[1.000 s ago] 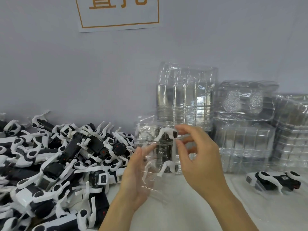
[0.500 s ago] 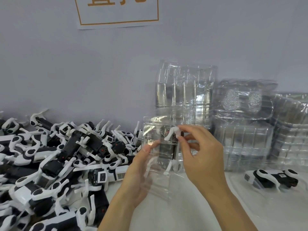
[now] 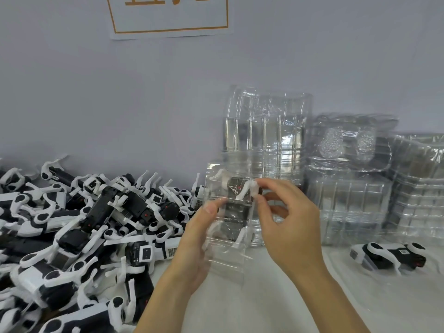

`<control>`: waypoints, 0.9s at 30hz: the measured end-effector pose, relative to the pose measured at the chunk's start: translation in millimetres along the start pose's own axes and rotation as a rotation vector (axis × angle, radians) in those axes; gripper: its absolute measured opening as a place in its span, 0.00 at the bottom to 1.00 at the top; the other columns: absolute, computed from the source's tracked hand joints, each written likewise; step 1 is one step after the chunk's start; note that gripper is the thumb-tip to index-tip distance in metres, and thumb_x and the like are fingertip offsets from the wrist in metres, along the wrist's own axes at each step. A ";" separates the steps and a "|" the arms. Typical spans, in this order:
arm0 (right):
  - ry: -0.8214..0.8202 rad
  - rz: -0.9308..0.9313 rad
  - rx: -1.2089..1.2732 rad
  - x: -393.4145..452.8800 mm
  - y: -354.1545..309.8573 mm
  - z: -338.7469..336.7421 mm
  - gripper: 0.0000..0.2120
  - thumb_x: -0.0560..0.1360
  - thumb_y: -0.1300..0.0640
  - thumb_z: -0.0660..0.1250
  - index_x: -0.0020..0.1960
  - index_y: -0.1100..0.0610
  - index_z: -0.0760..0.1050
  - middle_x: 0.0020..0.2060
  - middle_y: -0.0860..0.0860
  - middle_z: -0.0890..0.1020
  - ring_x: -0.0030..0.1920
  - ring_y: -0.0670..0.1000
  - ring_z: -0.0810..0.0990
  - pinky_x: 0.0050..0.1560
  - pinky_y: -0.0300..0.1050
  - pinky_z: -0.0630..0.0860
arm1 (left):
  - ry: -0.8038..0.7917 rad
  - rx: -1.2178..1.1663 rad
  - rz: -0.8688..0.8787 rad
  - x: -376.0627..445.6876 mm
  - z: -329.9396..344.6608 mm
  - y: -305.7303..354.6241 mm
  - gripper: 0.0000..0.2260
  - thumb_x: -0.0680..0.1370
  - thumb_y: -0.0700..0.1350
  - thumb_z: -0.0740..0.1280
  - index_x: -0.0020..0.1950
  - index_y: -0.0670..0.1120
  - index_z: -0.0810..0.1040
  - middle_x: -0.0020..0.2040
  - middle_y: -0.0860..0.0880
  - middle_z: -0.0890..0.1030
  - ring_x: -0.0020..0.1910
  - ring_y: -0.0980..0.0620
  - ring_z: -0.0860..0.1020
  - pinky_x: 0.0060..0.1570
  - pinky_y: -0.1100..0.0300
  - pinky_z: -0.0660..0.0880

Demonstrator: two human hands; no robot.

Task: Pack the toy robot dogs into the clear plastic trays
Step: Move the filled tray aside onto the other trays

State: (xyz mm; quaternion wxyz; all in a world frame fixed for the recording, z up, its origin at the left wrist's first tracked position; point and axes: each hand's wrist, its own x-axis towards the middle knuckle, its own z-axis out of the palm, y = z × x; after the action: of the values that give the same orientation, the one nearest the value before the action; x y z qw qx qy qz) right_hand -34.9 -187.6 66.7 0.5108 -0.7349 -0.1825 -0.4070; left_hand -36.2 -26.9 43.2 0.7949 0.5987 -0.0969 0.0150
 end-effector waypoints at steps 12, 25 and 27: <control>-0.174 0.759 0.238 20.6 19.6 -43.3 0.12 0.83 0.53 0.61 0.53 0.50 0.84 0.39 0.50 0.87 0.37 0.49 0.85 0.37 0.41 0.78 | -0.054 0.577 0.230 4.9 -11.7 0.1 0.20 0.63 0.64 0.75 0.51 0.59 0.79 0.53 0.63 0.82 0.54 0.59 0.80 0.50 0.69 0.75; -0.548 0.850 0.004 6.4 39.3 -52.9 0.30 0.74 0.33 0.65 0.73 0.42 0.67 0.69 0.42 0.72 0.64 0.48 0.76 0.61 0.52 0.76 | -0.190 1.178 0.215 1.9 1.6 -21.5 0.29 0.58 0.76 0.68 0.56 0.68 0.70 0.70 0.67 0.61 0.73 0.65 0.53 0.71 0.59 0.49; -0.581 0.810 -0.069 2.0 46.8 -50.2 0.37 0.72 0.33 0.69 0.77 0.42 0.62 0.73 0.44 0.68 0.72 0.48 0.69 0.67 0.56 0.73 | -0.179 1.272 0.232 2.7 2.3 -25.2 0.32 0.59 0.76 0.67 0.59 0.66 0.70 0.73 0.63 0.60 0.75 0.57 0.54 0.72 0.58 0.48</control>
State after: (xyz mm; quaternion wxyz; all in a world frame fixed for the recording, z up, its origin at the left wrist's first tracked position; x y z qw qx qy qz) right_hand -22.4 -252.3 47.4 0.5313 -0.8463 -0.0037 0.0396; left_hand -30.4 -36.4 20.4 0.2675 0.9369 -0.1988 0.1053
